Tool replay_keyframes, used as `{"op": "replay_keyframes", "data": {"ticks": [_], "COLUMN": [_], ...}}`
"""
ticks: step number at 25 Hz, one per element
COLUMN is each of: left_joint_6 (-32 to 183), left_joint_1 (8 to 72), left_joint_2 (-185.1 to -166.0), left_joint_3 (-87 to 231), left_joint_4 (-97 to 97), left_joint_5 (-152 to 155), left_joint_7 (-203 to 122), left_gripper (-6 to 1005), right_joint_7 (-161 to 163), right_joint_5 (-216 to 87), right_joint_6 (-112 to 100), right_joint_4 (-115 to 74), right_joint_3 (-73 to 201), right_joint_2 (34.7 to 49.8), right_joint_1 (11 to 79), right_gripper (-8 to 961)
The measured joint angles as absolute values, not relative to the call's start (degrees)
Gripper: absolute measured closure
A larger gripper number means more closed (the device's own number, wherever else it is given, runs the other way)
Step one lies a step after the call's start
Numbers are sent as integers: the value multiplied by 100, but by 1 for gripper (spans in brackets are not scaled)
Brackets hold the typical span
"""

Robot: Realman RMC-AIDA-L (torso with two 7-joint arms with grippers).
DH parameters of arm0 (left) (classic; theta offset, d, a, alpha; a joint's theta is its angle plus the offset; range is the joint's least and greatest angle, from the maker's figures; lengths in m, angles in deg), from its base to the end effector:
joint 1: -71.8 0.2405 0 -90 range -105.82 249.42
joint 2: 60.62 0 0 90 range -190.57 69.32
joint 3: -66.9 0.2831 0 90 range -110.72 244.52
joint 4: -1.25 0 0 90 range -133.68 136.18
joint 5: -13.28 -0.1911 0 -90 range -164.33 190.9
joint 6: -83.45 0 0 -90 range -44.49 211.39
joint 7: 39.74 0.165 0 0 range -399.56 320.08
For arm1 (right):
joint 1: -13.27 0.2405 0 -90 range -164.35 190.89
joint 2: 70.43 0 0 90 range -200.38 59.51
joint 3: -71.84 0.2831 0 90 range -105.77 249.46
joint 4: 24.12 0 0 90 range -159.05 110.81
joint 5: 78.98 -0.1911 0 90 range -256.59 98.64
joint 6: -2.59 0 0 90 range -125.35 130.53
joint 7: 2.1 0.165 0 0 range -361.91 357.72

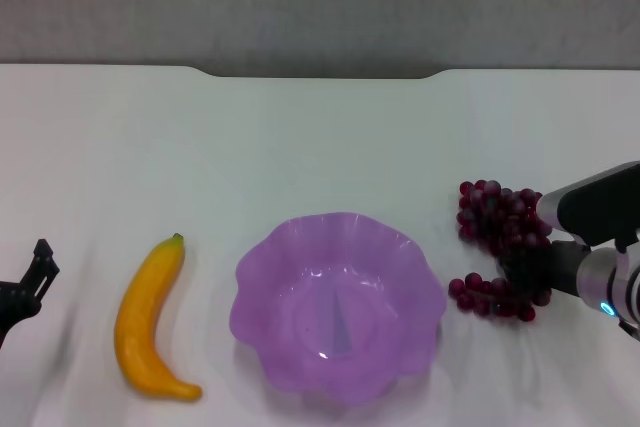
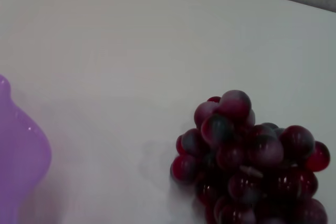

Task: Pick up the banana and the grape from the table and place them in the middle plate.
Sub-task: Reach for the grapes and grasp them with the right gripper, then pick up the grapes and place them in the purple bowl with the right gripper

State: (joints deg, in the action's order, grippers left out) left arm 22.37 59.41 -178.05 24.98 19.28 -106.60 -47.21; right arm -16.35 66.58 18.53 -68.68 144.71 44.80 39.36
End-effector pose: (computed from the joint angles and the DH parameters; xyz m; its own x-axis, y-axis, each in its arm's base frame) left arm -0.3943 0.2862 -0.0246 0.6105 0.1303 0.7813 0.7831 0.0487 -0.6200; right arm 0.3311 0.3865 -0.0780 0.7312 -0.6352 -0.2487 -0.5696 -0.3679 -0.7350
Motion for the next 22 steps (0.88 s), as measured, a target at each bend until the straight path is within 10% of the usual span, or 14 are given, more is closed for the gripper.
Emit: {"op": "replay_keyframes", "data": {"ticks": [22], "left_joint_6": [2236], "left_joint_1": [5958], "left_joint_2": [-17805], "left_joint_3": [2486], "left_joint_4": [1935], "left_joint_5": [-10660], "left_joint_7": [-4721], "left_gripper": [123], "right_joint_7": [-1633], "right_joint_5": [6657], "right_joint_6": [1667], "right_joint_4": [-6868], "right_joint_3": [14453], "right_joint_2": [4479], "right_joint_1": [3858], "right_gripper": [738]}}
